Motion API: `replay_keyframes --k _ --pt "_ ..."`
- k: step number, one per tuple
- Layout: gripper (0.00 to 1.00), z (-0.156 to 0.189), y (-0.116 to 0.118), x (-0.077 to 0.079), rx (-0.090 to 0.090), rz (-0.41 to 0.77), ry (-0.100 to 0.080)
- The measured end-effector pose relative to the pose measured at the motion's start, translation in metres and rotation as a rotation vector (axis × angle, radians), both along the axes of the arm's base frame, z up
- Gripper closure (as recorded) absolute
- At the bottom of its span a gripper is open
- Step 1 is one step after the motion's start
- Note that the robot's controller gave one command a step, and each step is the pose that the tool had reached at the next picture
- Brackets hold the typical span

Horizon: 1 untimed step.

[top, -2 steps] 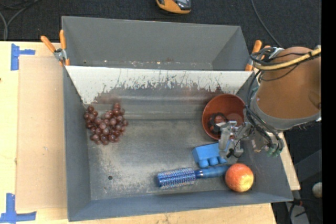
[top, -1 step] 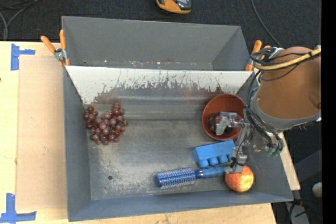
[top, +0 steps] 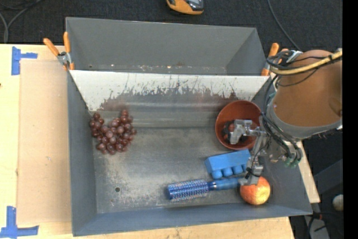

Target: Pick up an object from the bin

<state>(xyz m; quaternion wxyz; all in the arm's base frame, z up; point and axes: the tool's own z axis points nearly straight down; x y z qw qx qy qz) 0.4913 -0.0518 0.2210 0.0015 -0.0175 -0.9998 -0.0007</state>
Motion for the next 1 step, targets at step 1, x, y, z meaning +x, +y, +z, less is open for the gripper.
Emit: replay_keyframes --k 1 --pt "0.0 -0.0828 -0.0029 0.0034 0.0 0.166 -0.003"
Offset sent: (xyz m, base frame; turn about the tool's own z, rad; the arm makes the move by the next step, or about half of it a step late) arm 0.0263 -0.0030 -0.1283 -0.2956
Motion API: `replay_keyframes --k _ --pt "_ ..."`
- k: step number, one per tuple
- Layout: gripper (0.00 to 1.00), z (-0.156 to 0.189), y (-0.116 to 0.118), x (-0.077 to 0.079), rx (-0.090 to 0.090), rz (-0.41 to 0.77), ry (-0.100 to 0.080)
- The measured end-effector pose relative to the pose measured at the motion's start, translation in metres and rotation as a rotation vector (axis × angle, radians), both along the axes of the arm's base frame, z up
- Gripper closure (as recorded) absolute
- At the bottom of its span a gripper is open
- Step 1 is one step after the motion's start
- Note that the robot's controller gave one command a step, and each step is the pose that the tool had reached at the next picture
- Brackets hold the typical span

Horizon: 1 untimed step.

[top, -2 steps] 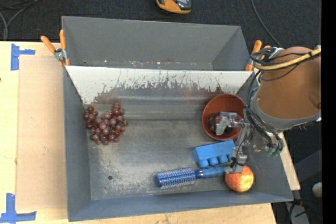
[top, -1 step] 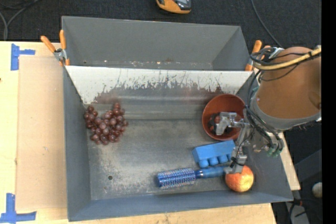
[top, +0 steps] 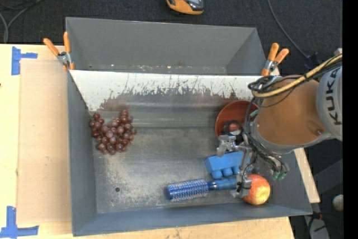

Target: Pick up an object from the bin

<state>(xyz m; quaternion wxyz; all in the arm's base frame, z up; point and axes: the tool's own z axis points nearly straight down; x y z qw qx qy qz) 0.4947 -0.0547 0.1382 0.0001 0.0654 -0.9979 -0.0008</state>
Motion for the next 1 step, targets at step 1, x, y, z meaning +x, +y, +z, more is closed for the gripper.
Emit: replay_keyframes --k 1 --pt "0.0 -0.0461 0.0008 0.0228 0.0 0.128 -0.005"
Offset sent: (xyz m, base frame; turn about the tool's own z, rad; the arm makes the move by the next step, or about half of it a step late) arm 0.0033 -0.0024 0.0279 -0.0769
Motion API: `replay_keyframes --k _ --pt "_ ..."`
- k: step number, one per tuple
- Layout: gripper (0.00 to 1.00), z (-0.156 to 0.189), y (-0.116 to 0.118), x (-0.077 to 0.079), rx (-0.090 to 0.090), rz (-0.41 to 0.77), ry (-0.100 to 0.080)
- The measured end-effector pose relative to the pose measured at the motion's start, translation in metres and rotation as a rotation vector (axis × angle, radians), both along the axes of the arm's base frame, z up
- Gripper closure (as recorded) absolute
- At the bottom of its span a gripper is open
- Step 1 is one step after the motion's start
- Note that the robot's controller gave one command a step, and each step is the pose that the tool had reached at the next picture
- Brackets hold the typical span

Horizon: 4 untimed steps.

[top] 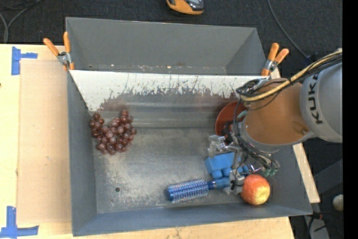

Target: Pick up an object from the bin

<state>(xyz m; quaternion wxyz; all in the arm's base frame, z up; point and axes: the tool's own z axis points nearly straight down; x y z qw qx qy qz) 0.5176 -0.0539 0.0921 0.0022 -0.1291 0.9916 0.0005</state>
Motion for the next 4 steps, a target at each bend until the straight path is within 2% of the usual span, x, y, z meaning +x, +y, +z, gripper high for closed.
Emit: replay_keyframes --k 1,2,3,4 --pt "0.0 0.077 -0.003 -0.018 0.0 -0.051 0.002" --pt "0.0 0.078 -0.016 -0.028 0.002 -0.021 0.012" --pt "0.0 0.063 -0.015 -0.023 -0.001 0.002 -0.002" --pt "0.0 0.1 -0.003 -0.027 0.001 -0.036 0.006"
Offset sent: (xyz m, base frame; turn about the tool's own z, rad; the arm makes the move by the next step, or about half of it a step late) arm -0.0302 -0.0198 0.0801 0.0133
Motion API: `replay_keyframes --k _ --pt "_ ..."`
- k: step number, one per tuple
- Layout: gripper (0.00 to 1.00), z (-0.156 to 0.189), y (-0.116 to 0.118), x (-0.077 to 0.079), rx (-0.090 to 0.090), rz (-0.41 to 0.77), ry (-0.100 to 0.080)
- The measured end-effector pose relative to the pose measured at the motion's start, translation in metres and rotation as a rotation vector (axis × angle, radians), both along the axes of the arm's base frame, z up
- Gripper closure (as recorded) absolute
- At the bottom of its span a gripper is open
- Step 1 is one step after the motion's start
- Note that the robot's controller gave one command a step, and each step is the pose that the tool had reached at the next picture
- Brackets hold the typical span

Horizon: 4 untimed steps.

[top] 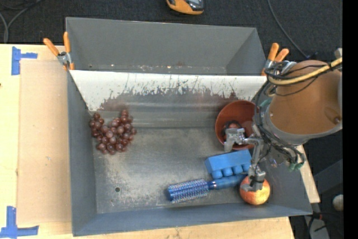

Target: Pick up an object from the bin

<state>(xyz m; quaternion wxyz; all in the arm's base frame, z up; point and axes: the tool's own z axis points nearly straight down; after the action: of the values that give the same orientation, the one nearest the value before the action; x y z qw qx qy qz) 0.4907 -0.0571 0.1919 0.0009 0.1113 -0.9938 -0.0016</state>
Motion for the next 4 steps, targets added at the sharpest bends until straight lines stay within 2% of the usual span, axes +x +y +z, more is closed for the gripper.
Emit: replay_keyframes --k 1,2,3,4 --pt "0.0 -0.077 0.012 -0.002 0.0 0.012 -0.001" --pt "0.0 -0.127 0.012 0.002 0.001 0.046 -0.014" --pt "0.0 -0.071 0.013 -0.01 0.002 0.029 0.0" --pt "0.0 -0.049 0.025 0.015 0.003 0.031 -0.008"
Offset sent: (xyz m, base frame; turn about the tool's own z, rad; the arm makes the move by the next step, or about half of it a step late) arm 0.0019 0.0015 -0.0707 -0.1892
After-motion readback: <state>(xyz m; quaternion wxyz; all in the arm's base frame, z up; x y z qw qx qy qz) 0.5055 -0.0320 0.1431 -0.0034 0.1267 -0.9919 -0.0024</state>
